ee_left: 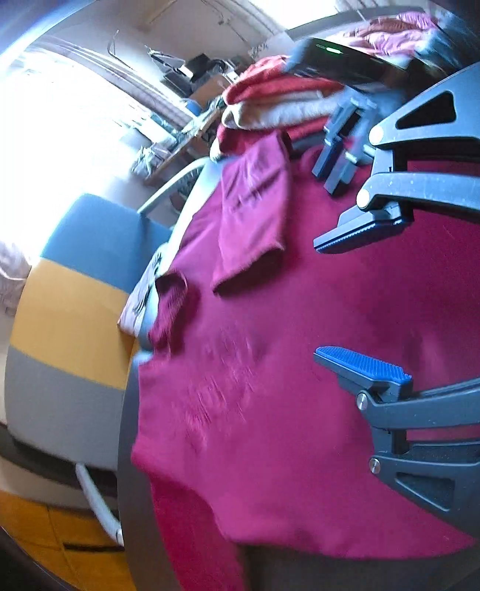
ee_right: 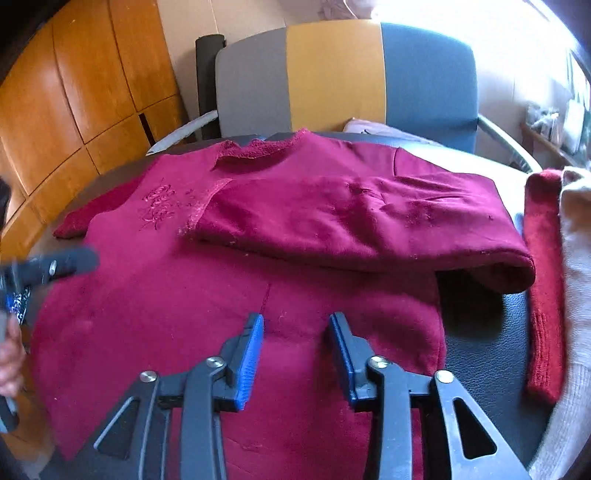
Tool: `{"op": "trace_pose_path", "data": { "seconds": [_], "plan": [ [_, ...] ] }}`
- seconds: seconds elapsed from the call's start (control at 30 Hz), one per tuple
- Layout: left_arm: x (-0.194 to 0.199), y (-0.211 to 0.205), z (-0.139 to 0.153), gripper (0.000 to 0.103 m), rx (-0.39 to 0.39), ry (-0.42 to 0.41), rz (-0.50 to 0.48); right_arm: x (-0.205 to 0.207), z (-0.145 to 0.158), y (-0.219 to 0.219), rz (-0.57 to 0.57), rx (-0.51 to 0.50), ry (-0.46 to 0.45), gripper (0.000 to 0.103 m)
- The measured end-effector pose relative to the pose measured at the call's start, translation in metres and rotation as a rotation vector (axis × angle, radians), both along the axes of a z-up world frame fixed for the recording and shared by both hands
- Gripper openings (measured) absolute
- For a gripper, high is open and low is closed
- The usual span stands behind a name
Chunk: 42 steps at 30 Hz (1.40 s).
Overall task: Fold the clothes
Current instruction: 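Grasp a sweatshirt sleeve with the right gripper and fold it across the body, then grasp the other sleeve with the left gripper and fold it across the body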
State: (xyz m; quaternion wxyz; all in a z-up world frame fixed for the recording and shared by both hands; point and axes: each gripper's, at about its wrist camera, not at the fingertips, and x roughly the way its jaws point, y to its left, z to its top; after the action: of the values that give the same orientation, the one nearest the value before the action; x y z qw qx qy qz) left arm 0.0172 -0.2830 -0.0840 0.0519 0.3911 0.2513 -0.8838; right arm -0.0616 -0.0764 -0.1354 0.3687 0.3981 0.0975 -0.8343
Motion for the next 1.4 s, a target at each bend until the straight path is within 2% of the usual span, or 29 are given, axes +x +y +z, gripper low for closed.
{"op": "trace_pose_path", "data": {
  "seconds": [0.07,0.17,0.37,0.47,0.53,0.57,0.7,0.93,1.07,1.2,1.4],
  "plan": [
    [-0.017,0.005,0.001,0.053,0.027,0.003,-0.017,0.000,-0.001,-0.001,0.016,-0.004,0.005,0.056],
    [-0.047,0.010,-0.003,0.052,0.055,-0.030,-0.034,-0.004,-0.003,0.002,0.030,-0.036,-0.014,0.059],
    [-0.092,0.019,-0.019,0.050,0.045,-0.108,-0.056,-0.009,-0.005,0.008,0.051,-0.108,-0.058,0.067],
    [-0.107,0.023,-0.026,0.041,0.041,-0.133,-0.057,-0.011,-0.006,0.011,0.061,-0.142,-0.081,0.070],
    [-0.116,0.027,-0.027,0.017,0.017,-0.135,-0.063,-0.013,-0.007,0.013,0.064,-0.164,-0.095,0.071],
    [-0.119,0.029,-0.026,0.011,-0.001,-0.132,-0.066,-0.014,-0.007,0.014,0.065,-0.175,-0.102,0.071],
    [-0.128,0.029,-0.005,0.007,-0.019,-0.062,-0.075,-0.016,-0.009,0.015,0.068,-0.204,-0.122,0.073],
    [-0.126,0.002,0.080,0.007,-0.012,0.152,-0.021,-0.016,-0.009,0.013,0.069,-0.210,-0.127,0.073],
    [-0.116,-0.019,0.109,0.007,-0.044,0.210,0.028,-0.014,-0.009,0.011,0.069,-0.204,-0.125,0.073],
    [-0.097,-0.047,0.108,0.007,-0.055,0.202,0.101,-0.012,-0.008,0.012,0.069,-0.198,-0.121,0.073],
    [-0.062,-0.086,0.076,0.007,-0.076,0.131,0.220,-0.012,-0.008,0.012,0.070,-0.188,-0.117,0.074]
  ]
}}
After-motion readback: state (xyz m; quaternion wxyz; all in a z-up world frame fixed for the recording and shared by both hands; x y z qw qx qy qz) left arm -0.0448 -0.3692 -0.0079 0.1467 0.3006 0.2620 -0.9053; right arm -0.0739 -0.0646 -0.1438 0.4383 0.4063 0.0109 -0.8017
